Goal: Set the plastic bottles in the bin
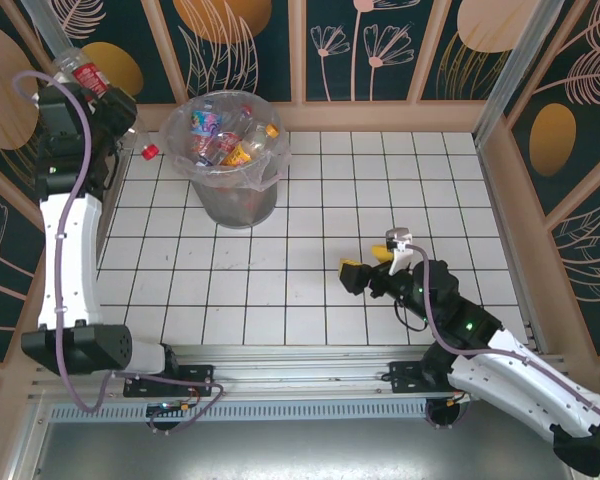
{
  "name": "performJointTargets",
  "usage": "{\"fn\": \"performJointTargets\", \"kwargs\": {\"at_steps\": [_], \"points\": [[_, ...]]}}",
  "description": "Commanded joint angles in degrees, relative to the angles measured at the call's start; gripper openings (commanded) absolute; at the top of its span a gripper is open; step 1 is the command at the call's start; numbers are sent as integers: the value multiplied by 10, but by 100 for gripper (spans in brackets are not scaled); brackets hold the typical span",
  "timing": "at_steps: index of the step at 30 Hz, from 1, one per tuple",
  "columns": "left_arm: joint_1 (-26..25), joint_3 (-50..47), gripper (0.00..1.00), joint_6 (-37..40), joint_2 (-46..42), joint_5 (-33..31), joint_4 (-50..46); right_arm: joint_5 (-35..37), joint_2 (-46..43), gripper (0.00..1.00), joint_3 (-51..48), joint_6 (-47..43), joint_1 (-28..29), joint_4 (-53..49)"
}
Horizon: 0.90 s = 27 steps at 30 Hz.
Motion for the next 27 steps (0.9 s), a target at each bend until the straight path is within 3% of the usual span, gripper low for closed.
{"fn": "performJointTargets", "kwargs": {"at_steps": [1, 8, 20, 27], "points": [[-17, 35, 57, -11, 29, 30, 52, 4, 1, 99, 22, -5, -4, 21], [-65, 100, 59, 37, 106, 45, 59, 5, 9, 99, 28, -4, -4, 18], [-89, 116, 60, 105, 158, 55, 24, -1, 27, 99, 36, -4, -4, 19], [-95, 133, 60, 100, 191, 45, -19, -5, 34, 99, 35, -1, -4, 28]]}}
